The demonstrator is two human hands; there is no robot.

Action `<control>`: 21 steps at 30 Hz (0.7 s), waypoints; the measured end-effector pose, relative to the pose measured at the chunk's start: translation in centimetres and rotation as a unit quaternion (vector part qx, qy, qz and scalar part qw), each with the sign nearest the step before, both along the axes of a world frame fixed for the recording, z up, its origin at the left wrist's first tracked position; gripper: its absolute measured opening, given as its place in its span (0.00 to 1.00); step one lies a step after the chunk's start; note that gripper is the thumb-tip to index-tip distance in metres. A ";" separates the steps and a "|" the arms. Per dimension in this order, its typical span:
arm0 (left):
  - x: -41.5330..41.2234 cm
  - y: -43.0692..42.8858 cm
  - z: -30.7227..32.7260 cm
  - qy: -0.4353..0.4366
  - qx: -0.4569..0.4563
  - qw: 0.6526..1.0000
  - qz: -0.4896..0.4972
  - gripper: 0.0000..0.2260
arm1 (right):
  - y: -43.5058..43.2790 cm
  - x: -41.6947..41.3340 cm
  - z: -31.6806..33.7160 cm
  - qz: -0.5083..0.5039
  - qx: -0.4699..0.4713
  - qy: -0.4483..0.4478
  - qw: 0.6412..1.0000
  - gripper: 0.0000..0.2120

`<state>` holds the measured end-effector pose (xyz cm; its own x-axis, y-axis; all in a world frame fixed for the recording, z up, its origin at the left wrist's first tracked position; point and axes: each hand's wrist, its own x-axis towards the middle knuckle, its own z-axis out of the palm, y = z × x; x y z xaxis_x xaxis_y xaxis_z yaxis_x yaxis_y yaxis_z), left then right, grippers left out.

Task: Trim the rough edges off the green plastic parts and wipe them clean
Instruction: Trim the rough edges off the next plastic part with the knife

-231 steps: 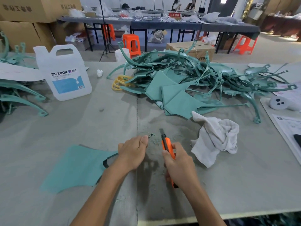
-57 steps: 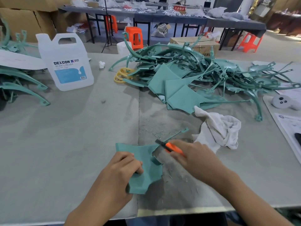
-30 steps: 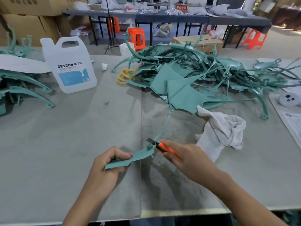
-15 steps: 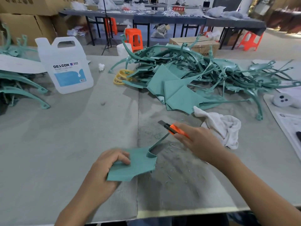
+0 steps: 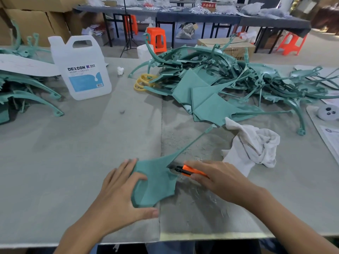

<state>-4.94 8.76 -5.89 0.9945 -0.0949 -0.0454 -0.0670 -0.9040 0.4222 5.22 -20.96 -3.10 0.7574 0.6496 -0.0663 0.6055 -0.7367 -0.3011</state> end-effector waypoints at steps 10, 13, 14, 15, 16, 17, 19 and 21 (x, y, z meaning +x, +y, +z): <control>3.7 -0.1 -0.6 -0.006 0.004 1.000 0.009 0.50 | 0.5 1.2 -0.3 -0.031 -0.013 -0.038 0.999 0.19; 4.0 0.1 -0.7 -0.003 0.007 1.000 0.004 0.51 | 0.6 1.6 0.0 -0.052 -0.010 -0.085 0.995 0.19; 4.0 0.1 -0.7 -0.005 0.005 1.000 0.008 0.51 | 0.9 1.3 -0.2 -0.046 -0.009 -0.096 0.994 0.19; 4.1 0.1 -0.7 -0.005 0.002 1.000 0.011 0.50 | 1.2 1.0 -0.4 -0.033 -0.009 -0.097 0.995 0.18; 4.2 0.1 -0.7 -0.004 -0.002 1.000 0.012 0.50 | 1.4 0.6 -0.5 -0.020 -0.004 -0.092 0.996 0.18; 4.2 0.1 -0.7 -0.003 -0.004 1.000 0.012 0.50 | 1.5 0.5 -0.6 -0.014 -0.003 -0.087 0.996 0.19; 4.3 0.2 -0.7 0.000 -0.003 1.000 0.011 0.50 | 1.5 0.8 -0.6 -0.028 -0.010 -0.106 0.994 0.22; 4.4 0.2 -0.7 0.001 0.004 1.000 0.013 0.50 | 1.6 1.1 -0.6 -0.050 -0.022 -0.155 0.986 0.22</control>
